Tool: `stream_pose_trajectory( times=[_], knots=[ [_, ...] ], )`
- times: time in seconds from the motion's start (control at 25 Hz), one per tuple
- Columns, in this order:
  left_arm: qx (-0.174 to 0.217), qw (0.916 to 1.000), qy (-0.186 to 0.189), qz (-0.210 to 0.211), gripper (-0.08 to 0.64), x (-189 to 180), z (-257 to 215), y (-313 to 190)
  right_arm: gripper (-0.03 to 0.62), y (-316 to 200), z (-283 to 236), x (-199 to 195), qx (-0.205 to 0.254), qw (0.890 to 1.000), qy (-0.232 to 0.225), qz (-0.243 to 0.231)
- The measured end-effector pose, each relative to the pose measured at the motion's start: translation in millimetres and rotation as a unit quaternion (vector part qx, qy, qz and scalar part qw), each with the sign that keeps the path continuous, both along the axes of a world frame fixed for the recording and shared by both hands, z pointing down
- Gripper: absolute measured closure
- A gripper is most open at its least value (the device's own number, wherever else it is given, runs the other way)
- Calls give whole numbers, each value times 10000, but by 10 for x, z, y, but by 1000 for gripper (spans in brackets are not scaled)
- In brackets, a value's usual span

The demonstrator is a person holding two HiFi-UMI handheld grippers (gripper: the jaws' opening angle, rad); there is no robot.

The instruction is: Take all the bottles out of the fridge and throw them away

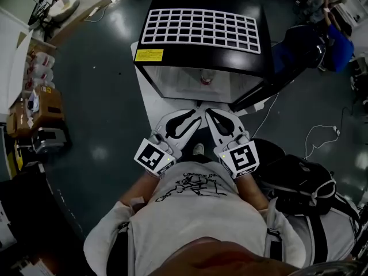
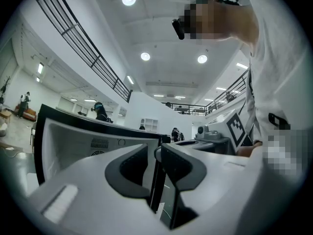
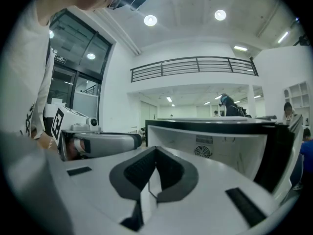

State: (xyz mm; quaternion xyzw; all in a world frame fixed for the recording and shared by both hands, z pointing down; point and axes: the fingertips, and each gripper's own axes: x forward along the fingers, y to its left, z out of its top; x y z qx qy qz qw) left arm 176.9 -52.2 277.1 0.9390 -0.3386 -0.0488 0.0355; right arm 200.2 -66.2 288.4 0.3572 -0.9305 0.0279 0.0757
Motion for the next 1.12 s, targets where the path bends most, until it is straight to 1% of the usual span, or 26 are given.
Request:
stream_pose_trajectory(
  times=[0.08,0.24,0.52,0.6,0.84,1.12],
  knots=[
    [-62,10000,23,-8,468,61,-3,-76,584,-58,-16,75,-33,10000,32,38],
    [-83,9999,62,-53,468,-197,-63,-274,584,-242,-76,-138,-38,9998,154,82],
    [-128,9999,-58,25,466,-71,-77,-405,584,-392,-102,-2,-35,9996,151,216],
    [-198,9997,-114,80,466,-71,-62,-426,584,-416,-106,-11,-30,9996,130,265],
    [-122,9998,-102,147,466,-110,-49,-529,584,-453,-97,-24,-61,9989,152,450],
    [-152,9995,-228,179,466,-108,27,-547,584,-449,-54,7,-117,9978,149,627]
  ],
)
